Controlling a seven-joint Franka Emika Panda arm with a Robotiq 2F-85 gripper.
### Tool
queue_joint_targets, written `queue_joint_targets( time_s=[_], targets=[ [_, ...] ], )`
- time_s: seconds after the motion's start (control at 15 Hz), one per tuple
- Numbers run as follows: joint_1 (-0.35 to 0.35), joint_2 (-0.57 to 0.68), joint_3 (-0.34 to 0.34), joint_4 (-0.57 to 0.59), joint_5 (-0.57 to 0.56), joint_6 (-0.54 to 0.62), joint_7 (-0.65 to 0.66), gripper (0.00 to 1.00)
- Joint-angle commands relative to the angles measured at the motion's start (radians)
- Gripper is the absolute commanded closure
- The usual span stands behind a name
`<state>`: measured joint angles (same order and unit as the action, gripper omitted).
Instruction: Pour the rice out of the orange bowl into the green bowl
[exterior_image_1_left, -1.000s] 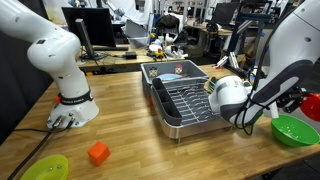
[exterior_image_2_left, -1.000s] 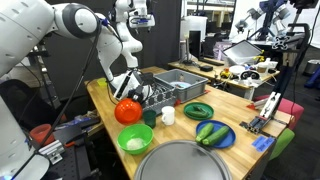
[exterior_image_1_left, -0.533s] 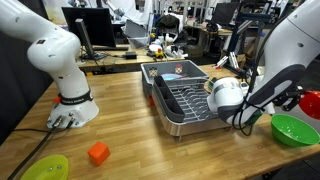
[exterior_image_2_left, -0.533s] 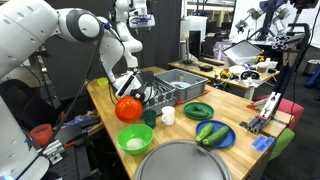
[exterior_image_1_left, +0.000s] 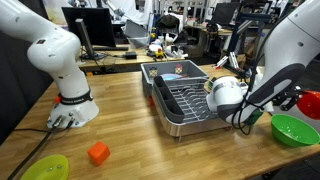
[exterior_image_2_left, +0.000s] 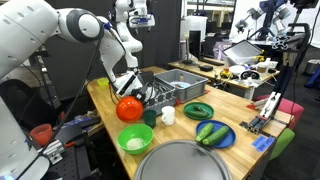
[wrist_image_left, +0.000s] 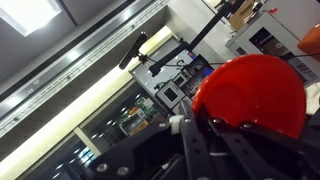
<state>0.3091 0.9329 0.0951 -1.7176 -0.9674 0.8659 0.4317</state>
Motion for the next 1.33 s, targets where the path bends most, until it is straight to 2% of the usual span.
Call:
queue_joint_targets(
  time_s=[0.0, 0.47, 1.07, 1.27],
  targets=[
    [-0.060, -0.013, 0.033, -0.009, 0.004, 0.105, -0.003, 0.98],
    [-0.139, -0.123, 0.041, -0.099, 0.049, 0.406, 0.008, 0.98],
    [-0.212, -0.299, 0.017, -0.319, 0.008, 0.945, -0.034, 0.98],
    [-0.220, -0.341, -0.003, -0.377, 0.001, 1.055, -0.057, 0.98]
  ],
)
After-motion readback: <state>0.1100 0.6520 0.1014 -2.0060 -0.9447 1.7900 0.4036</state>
